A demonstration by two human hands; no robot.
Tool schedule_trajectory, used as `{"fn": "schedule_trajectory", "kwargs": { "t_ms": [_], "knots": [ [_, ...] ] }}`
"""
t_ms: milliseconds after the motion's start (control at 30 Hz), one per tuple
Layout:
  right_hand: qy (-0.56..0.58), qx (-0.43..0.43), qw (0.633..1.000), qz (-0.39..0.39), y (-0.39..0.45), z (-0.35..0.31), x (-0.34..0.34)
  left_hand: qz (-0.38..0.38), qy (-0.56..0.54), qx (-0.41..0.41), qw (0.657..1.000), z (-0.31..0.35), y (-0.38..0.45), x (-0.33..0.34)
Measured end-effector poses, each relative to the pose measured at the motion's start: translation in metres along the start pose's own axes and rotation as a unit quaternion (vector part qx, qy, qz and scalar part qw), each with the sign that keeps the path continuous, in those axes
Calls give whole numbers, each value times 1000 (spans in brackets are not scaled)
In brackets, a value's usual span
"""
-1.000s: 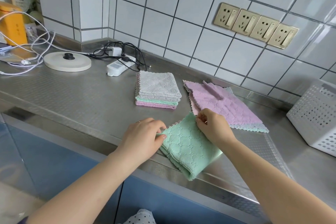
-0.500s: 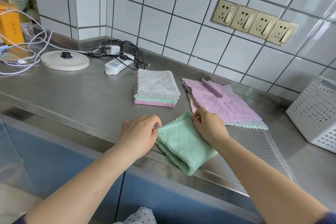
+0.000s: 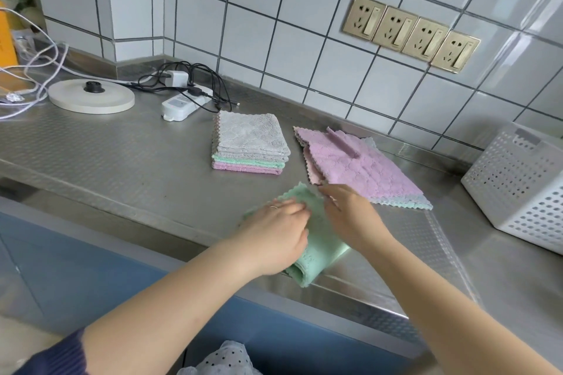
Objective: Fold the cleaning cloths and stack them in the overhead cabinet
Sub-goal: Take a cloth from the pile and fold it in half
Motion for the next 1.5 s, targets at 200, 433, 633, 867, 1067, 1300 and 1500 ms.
{"fn": "schedule_trajectory", "kwargs": {
  "t_ms": [200,433,633,867,1067,1300,1500],
  "knots": [
    [-78,26,990,-113,-37,0,41,-136,68,-39,988,-5,-1,26],
    [-124,73,981,-128,-50,27,34,-188,84,-48,977,-13,-15,22],
    [-154,78,977,-125,-48,23,19,-241,63,-52,967,-11,-12,14],
    [-119,36,979,-164,-59,0,41,-246,70,-44,966,-9,-16,19],
    [-154,81,980,-100,-71,24,4,-201,7,-78,977,-24,0,0],
    [-97,91,990,-44,-86,22,-9,-151,-19,-124,981,-27,7,-1],
    [212,171,962,-17,-67,12,2,-129,-97,-172,972,-36,7,-5]
  ]
}}
Point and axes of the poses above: each hand's wrist, its own y-axis towards the middle knuckle, its own x-axis out of the palm, z = x × y, the point moved 6 cm from there along y, towards the middle knuckle, and after that the axes turned 1 degree about z, right-handed, at the moved point
